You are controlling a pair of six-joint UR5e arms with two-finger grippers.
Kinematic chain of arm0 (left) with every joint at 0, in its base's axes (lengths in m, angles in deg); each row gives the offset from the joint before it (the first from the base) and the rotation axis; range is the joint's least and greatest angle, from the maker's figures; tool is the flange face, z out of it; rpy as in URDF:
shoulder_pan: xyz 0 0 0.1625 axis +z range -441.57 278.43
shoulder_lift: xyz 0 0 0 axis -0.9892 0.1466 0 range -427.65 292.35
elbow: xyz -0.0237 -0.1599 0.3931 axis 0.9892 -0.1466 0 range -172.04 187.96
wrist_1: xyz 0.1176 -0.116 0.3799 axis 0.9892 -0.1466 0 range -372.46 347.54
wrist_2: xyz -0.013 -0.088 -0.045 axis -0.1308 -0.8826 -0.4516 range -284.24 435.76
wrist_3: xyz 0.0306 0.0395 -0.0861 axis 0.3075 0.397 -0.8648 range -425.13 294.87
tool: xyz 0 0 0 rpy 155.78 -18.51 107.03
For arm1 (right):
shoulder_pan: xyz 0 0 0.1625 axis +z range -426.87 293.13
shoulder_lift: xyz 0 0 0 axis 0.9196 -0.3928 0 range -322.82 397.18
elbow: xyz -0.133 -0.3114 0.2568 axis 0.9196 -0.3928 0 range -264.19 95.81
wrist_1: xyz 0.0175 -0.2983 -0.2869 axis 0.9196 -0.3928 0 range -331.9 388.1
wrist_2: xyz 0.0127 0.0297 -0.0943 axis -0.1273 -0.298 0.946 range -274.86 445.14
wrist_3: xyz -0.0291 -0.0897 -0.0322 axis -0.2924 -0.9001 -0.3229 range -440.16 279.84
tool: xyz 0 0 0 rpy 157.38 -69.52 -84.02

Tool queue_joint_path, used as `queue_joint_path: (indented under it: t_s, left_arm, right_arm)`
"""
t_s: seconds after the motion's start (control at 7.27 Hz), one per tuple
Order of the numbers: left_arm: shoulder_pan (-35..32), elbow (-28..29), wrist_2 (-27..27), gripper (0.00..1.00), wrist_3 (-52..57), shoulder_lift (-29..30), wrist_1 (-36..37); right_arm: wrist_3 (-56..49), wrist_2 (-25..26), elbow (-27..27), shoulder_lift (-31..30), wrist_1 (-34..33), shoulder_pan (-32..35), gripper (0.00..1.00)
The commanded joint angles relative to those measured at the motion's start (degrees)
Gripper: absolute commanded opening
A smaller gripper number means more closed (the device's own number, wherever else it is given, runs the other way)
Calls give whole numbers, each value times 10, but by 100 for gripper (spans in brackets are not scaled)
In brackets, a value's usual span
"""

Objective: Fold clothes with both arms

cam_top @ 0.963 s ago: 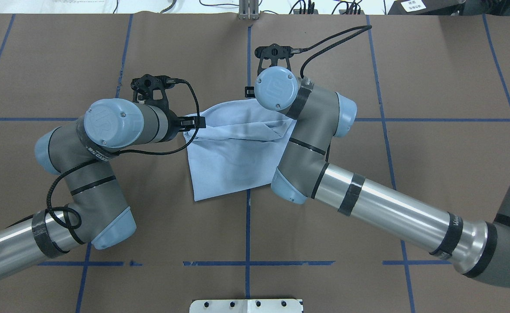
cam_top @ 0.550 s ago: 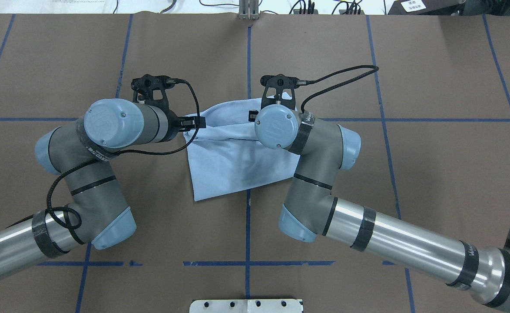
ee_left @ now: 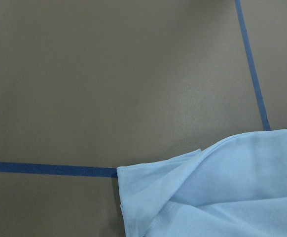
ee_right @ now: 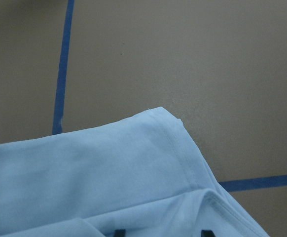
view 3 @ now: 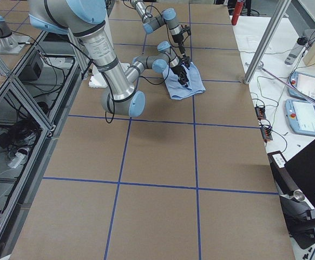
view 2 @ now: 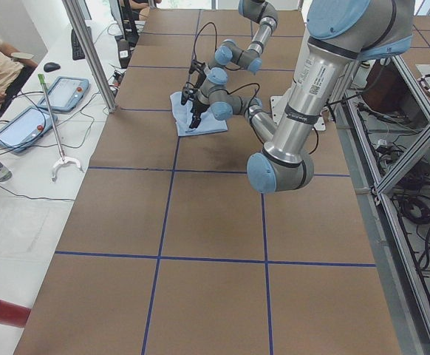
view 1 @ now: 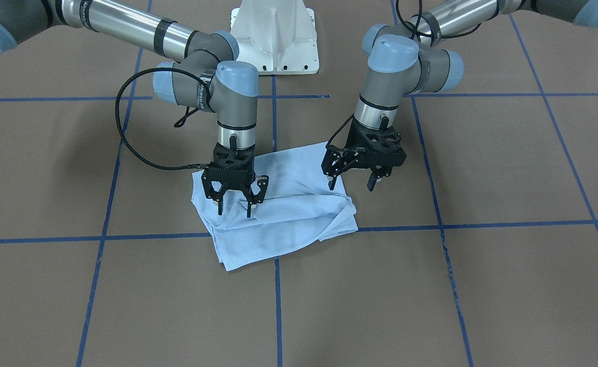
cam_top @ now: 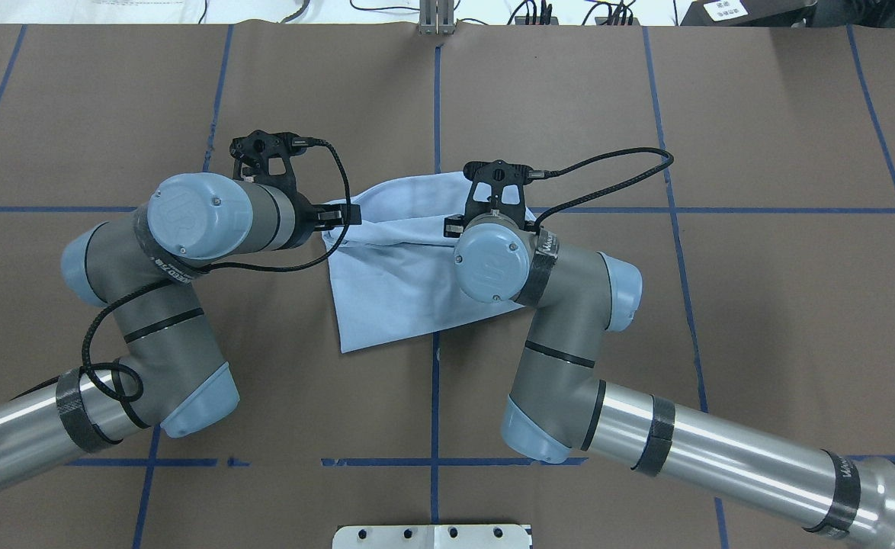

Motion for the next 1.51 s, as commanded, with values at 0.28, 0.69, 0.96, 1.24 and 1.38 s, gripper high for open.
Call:
queue_joint_path:
  t_s: [0.28, 0.69, 0.96, 1.24, 1.38]
  left_arm:
    - [0, -1, 0, 100, 0, 0, 0]
    - [0, -1, 0, 100, 0, 0, 0]
    - [0, -1, 0, 100, 0, 0, 0]
    - [0, -1, 0, 100, 0, 0, 0]
    - [0, -1, 0, 100, 0, 0, 0]
  right_arm:
    - [3, 1, -7, 0, 6, -4, 44]
    - [3, 2, -7, -2, 6, -8, 35]
    - [3, 2, -7, -2, 5, -8, 0]
    - [-4, 1, -7, 2, 0, 7, 0]
    - [-7, 1, -11, 4, -1, 27, 0]
